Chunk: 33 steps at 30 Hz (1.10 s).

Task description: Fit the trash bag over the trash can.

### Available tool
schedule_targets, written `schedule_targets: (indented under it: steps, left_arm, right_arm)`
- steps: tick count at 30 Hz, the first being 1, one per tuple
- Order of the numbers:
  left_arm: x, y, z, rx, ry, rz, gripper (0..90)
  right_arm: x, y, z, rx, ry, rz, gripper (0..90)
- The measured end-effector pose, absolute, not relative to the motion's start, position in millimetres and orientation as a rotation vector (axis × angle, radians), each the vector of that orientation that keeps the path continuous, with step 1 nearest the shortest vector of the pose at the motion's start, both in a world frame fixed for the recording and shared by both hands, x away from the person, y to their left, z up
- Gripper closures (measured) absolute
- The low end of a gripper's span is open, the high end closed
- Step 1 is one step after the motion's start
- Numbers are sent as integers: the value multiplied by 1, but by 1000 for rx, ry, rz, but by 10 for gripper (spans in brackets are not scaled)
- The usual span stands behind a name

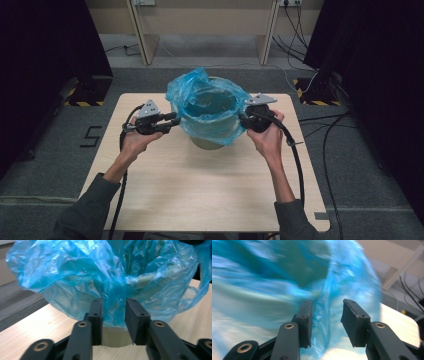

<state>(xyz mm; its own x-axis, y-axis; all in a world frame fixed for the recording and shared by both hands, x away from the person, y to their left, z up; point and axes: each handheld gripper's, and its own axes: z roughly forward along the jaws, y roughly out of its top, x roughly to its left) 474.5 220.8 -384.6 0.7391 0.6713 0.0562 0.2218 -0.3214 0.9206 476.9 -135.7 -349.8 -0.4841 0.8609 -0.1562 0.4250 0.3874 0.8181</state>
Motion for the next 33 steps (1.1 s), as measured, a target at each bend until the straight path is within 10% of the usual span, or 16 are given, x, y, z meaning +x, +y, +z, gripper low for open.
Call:
schedule_targets:
  steps: [13, 21, 33]
  left_arm:
    - [481, 227, -396, 1888, 738, 490, 589]
    - [463, 236, -363, 1818, 701, 517, 408]
    - [467, 231, -352, 1800, 705, 532, 393]
  right_arm:
    - [519, -154, -391, 1171, 2094, 890, 535]
    - [489, -160, -338, 1146, 2046, 1001, 363]
    - [461, -140, -296, 1091, 1975, 1178, 343]
